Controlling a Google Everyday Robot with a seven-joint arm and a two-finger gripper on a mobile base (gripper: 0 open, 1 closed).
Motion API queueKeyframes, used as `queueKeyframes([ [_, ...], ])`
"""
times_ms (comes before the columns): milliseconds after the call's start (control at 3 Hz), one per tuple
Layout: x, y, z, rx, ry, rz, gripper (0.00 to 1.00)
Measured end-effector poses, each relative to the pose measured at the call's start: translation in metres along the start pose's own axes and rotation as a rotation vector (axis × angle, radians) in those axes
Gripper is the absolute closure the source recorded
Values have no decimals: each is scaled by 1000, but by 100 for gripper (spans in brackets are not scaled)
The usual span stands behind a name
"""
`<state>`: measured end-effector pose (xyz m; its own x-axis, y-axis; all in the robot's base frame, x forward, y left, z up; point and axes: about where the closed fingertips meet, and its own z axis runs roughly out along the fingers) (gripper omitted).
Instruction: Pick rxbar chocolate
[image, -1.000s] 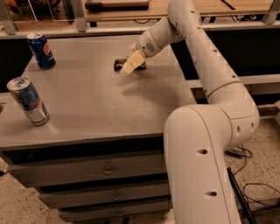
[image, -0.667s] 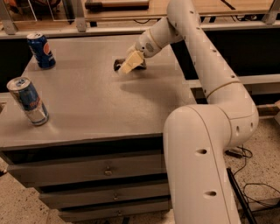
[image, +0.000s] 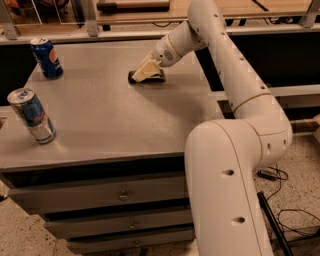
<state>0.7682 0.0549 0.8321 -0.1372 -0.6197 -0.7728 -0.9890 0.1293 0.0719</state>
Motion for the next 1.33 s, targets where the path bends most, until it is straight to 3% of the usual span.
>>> queueKeyframes([
  [333, -1, 0, 3, -1, -2, -1, 95],
  [667, -1, 0, 3, -1, -2, -1, 100],
  [1333, -2, 0, 3, -1, -2, -1, 100],
])
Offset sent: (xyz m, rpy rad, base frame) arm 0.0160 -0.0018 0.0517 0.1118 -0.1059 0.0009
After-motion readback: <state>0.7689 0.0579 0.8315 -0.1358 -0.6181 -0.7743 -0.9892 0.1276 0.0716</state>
